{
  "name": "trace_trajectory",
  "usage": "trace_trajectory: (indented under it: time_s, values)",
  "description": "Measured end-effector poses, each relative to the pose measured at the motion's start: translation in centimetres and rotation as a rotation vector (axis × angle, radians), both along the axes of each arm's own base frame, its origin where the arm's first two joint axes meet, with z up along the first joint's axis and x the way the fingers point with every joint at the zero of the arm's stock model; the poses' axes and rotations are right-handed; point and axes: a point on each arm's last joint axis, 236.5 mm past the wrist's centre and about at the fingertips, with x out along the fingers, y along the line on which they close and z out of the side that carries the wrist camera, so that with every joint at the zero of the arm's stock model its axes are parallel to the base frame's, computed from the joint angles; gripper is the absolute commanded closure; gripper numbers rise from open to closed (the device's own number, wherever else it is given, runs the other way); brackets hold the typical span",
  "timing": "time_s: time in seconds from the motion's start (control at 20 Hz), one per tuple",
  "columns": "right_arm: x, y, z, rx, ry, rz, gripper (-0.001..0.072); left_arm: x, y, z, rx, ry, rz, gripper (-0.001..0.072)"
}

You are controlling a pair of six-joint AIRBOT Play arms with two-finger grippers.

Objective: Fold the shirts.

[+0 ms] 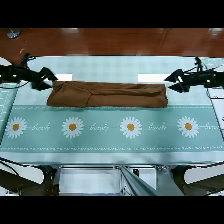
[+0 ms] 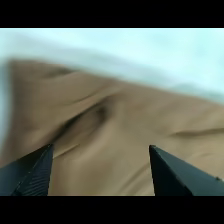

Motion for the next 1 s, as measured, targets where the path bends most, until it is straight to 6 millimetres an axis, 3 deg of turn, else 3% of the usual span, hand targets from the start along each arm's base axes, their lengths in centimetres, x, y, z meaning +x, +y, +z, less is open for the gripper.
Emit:
trace_trajectory:
  time_s: [0.15, 0.25, 0.35, 0.55, 0.6, 0.65, 0.7, 0.75, 0.9, 1.0]
  values:
    - [-2.6, -2.7, -1.5, -0.062, 0.091, 0.009, 0.0095, -3.1, 5.4, 0.5, 0.141, 0.087, 0.056, 0.0005]
    - [-4.1, -3.1, -2.9, -0.078, 0.157, 0.017, 0.0095, -4.7, 6.5, 1.2, 0.186, 0.089, 0.084, 0.0005]
    - [-5.0, -2.6, -4.4, -0.076, 0.209, 0.032, 0.0095, -5.1, 6.1, 2.1, 0.214, 0.030, 0.111, 0.0005]
    - [-4.7, 1.3, -5.4, -0.001, 0.230, 0.072, 0.0099, -5.7, 1.0, 3.7, 0.205, -0.102, 0.070, 0.0005]
    - [-4.6, 2.6, -5.5, 0.010, 0.228, 0.088, 0.0229, -5.6, -0.7, 3.9, 0.197, -0.130, 0.050, 0.0006]
    - [-4.4, 3.4, -5.7, 0.004, 0.223, 0.106, 0.0612, -5.7, -2.4, 3.9, 0.187, -0.143, 0.021, 0.0010]
    - [-4.3, 4.1, -6.0, -0.017, 0.217, 0.133, 0.0688, -5.8, -4.3, 3.8, 0.174, -0.154, -0.014, 0.0193]
    - [-4.0, 4.8, -5.7, -0.024, 0.200, 0.163, 0.0688, -5.8, -6.0, 3.8, 0.163, -0.165, -0.042, 0.0667]
    - [-3.9, 6.5, -2.8, -0.018, 0.143, 0.257, 0.0689, -6.3, -11.1, 3.5, 0.147, -0.201, -0.179, 0.0682]
    - [-4.4, 6.0, -0.7, -0.071, 0.108, 0.301, 0.0689, -6.7, -14.3, 3.8, 0.127, -0.228, -0.262, 0.0682]
